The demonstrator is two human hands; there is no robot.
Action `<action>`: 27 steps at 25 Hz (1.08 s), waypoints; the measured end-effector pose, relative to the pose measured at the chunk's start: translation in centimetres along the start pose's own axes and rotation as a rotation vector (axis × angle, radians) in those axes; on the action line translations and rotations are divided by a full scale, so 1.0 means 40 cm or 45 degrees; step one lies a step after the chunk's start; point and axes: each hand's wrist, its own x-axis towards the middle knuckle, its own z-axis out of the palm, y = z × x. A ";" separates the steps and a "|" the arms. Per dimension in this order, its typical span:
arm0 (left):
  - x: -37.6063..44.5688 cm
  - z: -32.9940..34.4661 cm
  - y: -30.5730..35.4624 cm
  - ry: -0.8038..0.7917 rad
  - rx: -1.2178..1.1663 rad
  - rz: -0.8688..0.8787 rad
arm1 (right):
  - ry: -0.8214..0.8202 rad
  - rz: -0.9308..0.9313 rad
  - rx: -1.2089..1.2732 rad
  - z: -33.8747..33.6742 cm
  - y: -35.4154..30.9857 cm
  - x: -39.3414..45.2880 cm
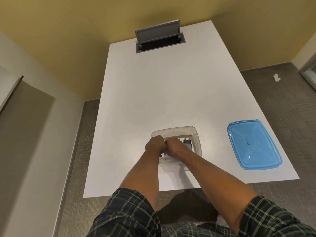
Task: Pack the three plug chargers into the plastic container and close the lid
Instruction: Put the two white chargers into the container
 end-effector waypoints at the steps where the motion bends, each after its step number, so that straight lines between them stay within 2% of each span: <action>1: -0.006 0.007 0.004 0.018 -0.008 -0.015 | 0.001 -0.033 -0.007 -0.009 0.008 -0.005; 6: -0.033 0.039 0.008 0.118 -0.021 -0.053 | -0.001 -0.105 -0.063 -0.025 0.022 -0.015; 16: -0.038 0.052 -0.001 0.188 -0.024 0.147 | -0.033 -0.123 -0.142 -0.043 0.033 -0.021; 18: -0.043 0.049 0.002 0.272 0.010 0.199 | 0.039 -0.164 -0.223 -0.050 0.041 -0.020; 24: -0.063 0.037 -0.001 0.690 0.205 0.391 | 0.409 -0.381 -0.513 -0.092 0.074 -0.042; 27: -0.079 0.025 0.001 0.864 0.232 0.455 | 0.652 -0.525 -0.562 -0.120 0.088 -0.059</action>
